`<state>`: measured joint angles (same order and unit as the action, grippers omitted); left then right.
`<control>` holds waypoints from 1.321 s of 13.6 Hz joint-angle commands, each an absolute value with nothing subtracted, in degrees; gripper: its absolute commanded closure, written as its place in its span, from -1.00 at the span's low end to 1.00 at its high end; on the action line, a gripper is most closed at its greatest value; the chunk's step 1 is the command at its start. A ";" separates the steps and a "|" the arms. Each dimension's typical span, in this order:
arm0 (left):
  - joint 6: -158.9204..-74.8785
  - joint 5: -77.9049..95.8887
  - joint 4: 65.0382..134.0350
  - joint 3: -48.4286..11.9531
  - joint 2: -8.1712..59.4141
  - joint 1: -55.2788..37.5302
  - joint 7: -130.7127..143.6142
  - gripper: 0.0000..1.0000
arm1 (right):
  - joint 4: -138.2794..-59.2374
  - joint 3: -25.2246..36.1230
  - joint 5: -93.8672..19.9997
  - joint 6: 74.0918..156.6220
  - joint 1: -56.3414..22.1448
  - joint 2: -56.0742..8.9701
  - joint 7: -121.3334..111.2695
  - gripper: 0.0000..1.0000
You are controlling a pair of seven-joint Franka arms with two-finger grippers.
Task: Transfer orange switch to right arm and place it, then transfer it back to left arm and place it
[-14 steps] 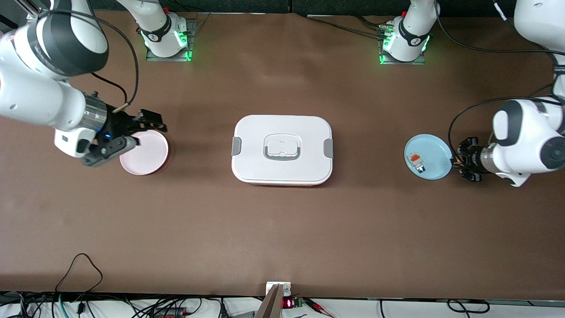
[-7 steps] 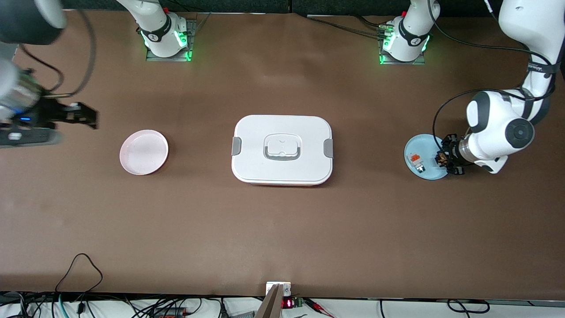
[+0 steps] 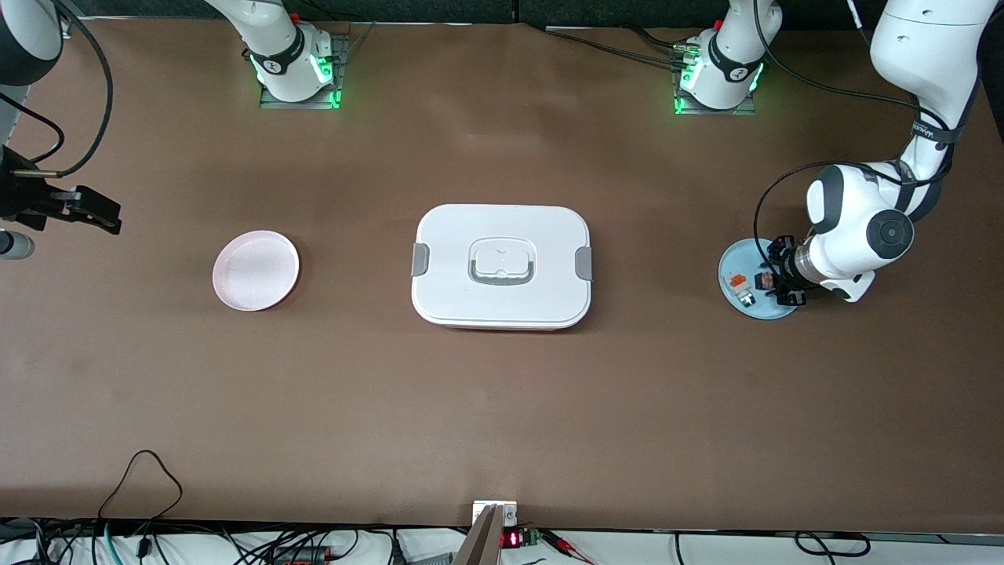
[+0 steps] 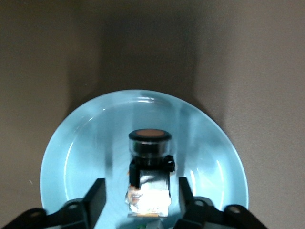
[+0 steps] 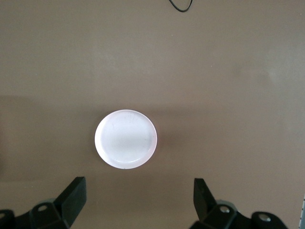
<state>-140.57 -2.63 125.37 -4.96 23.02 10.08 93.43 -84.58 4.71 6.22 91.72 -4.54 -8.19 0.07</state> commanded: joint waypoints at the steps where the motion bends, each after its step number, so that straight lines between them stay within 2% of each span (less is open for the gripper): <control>1: -139.67 -4.30 124.11 -5.18 21.10 9.67 93.26 -1.00 | -87.01 6.06 2.05 92.72 -4.66 -5.28 -0.44 -1.00; 4: -130.38 -5.71 119.11 -6.85 16.98 9.32 80.81 -1.00 | -90.59 5.98 0.62 92.02 -4.83 -1.86 -0.62 -1.00; 6: -122.03 -5.54 114.81 -6.94 14.16 9.49 69.76 -1.00 | -95.95 6.06 0.62 94.64 -4.66 1.74 -0.70 -1.00; 8: -117.26 -4.66 112.51 -6.94 12.05 10.02 60.43 -1.00 | -99.75 6.06 0.88 97.46 -3.78 4.39 -0.70 -1.00; 10: -115.50 -4.05 112.32 -6.94 9.16 10.11 54.52 -1.00 | -98.88 6.06 0.97 97.21 -3.69 3.78 0.18 -1.00; 17: -102.49 -0.79 111.80 -6.51 -2.71 10.19 22.27 -1.00 | -96.42 6.33 1.23 94.22 -3.34 2.81 -0.88 -1.00; 18: -99.44 -0.79 110.14 -6.24 -3.77 10.37 18.15 -1.00 | -96.33 6.33 1.23 94.13 -3.34 2.81 -0.97 -1.00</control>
<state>-103.70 -1.83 111.41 -6.80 -0.77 9.91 26.19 -96.94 6.38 1.46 95.44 -3.71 2.33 -0.18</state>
